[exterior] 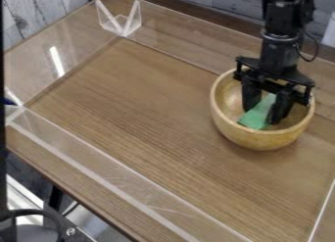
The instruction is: Put the green block in the brown bowl
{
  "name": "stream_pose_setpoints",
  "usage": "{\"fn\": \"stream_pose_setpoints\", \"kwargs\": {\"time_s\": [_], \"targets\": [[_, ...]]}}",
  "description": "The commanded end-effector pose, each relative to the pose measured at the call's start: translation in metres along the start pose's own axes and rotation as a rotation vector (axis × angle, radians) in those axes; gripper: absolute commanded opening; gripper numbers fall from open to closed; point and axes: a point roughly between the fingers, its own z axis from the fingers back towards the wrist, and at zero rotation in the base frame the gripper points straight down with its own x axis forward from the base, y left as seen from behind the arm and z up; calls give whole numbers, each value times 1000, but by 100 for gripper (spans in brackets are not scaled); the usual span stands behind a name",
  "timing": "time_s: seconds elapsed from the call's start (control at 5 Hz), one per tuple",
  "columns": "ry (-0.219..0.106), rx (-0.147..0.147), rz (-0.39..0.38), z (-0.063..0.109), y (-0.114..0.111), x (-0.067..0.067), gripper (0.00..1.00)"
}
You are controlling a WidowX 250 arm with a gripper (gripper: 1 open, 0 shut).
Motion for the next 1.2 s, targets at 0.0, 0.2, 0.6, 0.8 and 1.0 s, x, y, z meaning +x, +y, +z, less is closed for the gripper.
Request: {"fn": "stream_pose_setpoints", "kwargs": {"time_s": [0.0,0.2,0.6,0.8,1.0], "targets": [[-73,4,-19,19,-5,13,0],[-75,4,-17,19,-4,13,0],[-78,1,-11,22,-3,12,100],[-99,-4,-4,34,-1,8,100],[-125,-4,6,48,2,5,100]]}}
